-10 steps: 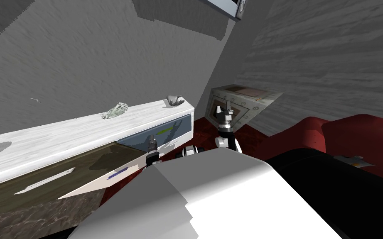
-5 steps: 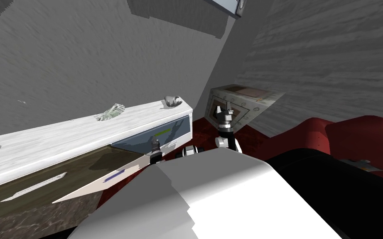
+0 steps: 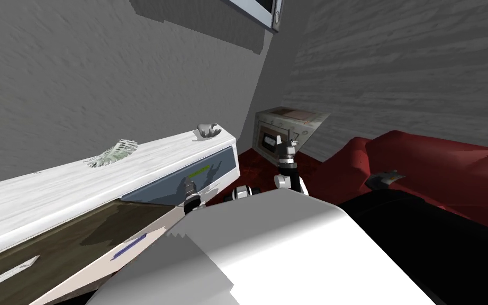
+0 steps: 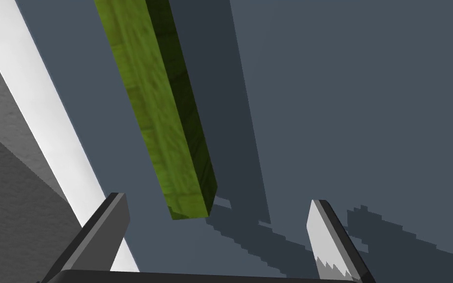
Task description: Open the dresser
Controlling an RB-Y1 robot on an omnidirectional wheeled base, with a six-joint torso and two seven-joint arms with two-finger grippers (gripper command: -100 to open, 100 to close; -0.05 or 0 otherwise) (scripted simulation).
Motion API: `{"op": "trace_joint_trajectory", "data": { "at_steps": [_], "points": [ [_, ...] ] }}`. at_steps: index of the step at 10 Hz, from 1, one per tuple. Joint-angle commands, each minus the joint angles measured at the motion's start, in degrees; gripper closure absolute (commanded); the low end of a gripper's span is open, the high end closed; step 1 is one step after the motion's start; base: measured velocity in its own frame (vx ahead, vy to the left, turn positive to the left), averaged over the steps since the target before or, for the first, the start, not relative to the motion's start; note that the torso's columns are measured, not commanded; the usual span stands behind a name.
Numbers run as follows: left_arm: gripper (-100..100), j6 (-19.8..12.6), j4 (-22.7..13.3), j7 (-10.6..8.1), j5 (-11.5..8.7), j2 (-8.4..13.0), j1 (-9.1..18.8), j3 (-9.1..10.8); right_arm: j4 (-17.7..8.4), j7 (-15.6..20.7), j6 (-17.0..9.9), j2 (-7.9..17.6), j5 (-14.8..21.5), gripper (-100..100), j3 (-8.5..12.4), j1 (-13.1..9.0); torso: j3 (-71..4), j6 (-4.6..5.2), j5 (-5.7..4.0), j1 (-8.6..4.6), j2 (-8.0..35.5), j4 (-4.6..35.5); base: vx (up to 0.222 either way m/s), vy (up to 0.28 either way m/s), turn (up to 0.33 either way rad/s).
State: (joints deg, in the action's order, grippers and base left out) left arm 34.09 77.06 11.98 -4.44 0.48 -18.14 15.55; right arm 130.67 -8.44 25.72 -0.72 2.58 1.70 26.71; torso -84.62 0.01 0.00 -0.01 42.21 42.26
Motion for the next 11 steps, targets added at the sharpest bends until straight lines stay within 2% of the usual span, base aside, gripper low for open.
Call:
{"op": "trace_joint_trajectory", "data": {
  "at_steps": [1, 2, 3, 4, 6, 7, 8, 11],
  "points": [
    [-100, -1.2, -0.3, 1.37, -2.3, -0.2, 1.1, 4.76, 0.0, 0.0, 0.0, 0.0, 0.0, 0, 0.0, 0.0, 0.0, 0.02, 0.00, 0.00, 0.0, 0.0, -0.088, -0.021, -0.364],
    [-100, -1.5, -0.7, 1.88, -3.2, -0.2, 1.6, 6.64, 0.0, 0.0, 0.0, 0.0, 0.0, 0, 0.0, 0.0, 0.1, -0.03, 0.00, -0.02, 0.1, 0.0, -0.083, -0.016, -0.443],
    [-100, -1.5, -0.7, 1.88, -3.2, -0.2, 1.6, 7.24, 0.0, 0.0, 0.0, 0.0, 0.0, 0, 0.0, 0.0, 0.1, 0.00, 0.00, 0.01, 0.1, 0.0, -0.062, -0.003, -0.137],
    [-100, -1.8, -1.0, 2.39, -4.2, -0.2, 2.1, 9.31, 0.0, 0.0, 0.0, 0.0, 0.0, 0, 0.0, 0.0, 0.0, -0.08, 0.02, 0.08, 0.0, 0.0, -0.059, -0.010, -0.193],
    [-100, -2.4, -1.8, 3.40, -6.1, -0.2, 3.2, 12.93, 0.0, 0.0, 0.0, 0.0, 0.0, 0, 0.0, 0.0, 0.1, 0.01, 0.00, -0.02, 0.1, 0.0, -0.088, -0.024, -0.440],
    [-100, -1.8, -2.3, 3.16, -5.4, -0.3, 3.2, 11.87, 0.0, 0.0, 0.0, 0.0, 0.0, 0, 0.0, 0.0, 0.1, 0.07, -0.01, -0.06, 0.2, 0.1, -0.050, -0.011, -0.092],
    [100, -2.1, -1.4, 2.89, -5.1, -0.2, 2.7, 11.37, 0.0, 0.0, 0.0, 0.0, 0.0, 0, 0.0, 0.0, 0.0, -0.04, 0.01, 0.06, 0.0, 0.0, 0.022, 0.006, 0.362],
    [100, -1.2, -0.3, 1.37, -2.3, -0.2, 1.1, 5.48, 0.0, 0.0, 0.0, 0.0, 0.0, 0, 0.0, 0.1, -0.1, -0.28, 0.27, 0.55, -0.2, -0.2, 0.093, 0.016, 0.399]
  ]
}}
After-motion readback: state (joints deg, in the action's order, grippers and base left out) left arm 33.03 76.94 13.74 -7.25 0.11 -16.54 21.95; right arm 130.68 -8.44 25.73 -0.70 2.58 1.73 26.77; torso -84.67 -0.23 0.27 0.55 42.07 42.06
